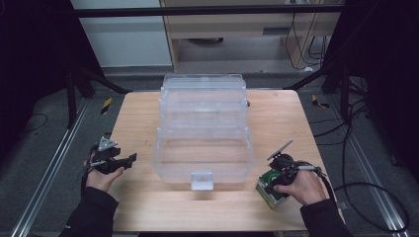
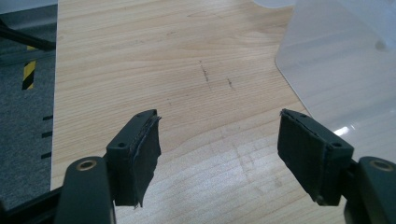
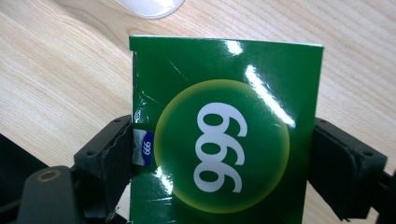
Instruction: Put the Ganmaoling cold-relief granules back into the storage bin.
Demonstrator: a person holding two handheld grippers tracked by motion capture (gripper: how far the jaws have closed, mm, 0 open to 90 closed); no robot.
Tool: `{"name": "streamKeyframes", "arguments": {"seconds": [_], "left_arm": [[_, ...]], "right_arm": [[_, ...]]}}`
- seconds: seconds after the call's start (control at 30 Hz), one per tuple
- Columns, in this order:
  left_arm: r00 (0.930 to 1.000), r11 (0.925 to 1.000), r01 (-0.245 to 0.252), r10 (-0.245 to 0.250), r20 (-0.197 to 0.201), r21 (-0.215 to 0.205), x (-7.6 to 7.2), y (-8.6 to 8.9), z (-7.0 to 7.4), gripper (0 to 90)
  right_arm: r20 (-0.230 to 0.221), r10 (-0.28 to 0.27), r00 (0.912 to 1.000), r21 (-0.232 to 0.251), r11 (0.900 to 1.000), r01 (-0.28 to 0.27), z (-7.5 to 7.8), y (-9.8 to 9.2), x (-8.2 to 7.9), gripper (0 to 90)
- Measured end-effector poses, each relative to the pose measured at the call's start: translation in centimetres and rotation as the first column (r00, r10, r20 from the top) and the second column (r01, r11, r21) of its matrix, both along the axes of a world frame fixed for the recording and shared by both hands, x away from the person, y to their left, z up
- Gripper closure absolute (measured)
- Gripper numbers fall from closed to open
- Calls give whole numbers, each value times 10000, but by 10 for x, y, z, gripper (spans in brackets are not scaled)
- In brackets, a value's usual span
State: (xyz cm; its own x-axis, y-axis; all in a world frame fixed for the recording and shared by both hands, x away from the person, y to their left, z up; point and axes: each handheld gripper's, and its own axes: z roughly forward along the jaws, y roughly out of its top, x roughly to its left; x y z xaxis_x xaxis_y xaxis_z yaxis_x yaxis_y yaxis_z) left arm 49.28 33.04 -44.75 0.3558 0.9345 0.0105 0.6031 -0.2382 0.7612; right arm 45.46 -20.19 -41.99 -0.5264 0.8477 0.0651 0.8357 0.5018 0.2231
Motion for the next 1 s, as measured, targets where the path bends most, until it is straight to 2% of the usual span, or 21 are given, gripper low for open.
{"name": "streamKeyframes", "arguments": {"seconds": [0.13, 0.37, 0.77, 0.8, 1.0], "left_arm": [[10000, 10000, 46, -46, -11, 54, 0, 0, 0, 288], [10000, 10000, 39, -39, -1, 17, 0, -1, 0, 288], [10000, 10000, 88, -88, -26, 9, 0, -1, 0, 291], [10000, 10000, 97, -97, -17, 21, 0, -2, 0, 291], [9999, 9999, 106, -106, -51, 41, 0, -3, -1, 290]], "right_arm": [[215, 334, 9992, -39, 9994, -333, 1, -1, 0, 171], [484, 580, 9971, 118, 9982, -586, 9, -3, 0, 171], [1089, 507, 9928, 219, 9983, -533, 32, -14, 2, 171], [1270, 535, 9905, 212, 9982, -566, 37, -15, 2, 171], [1683, 486, 9845, 247, 9983, -535, 52, -20, 3, 171]]}}
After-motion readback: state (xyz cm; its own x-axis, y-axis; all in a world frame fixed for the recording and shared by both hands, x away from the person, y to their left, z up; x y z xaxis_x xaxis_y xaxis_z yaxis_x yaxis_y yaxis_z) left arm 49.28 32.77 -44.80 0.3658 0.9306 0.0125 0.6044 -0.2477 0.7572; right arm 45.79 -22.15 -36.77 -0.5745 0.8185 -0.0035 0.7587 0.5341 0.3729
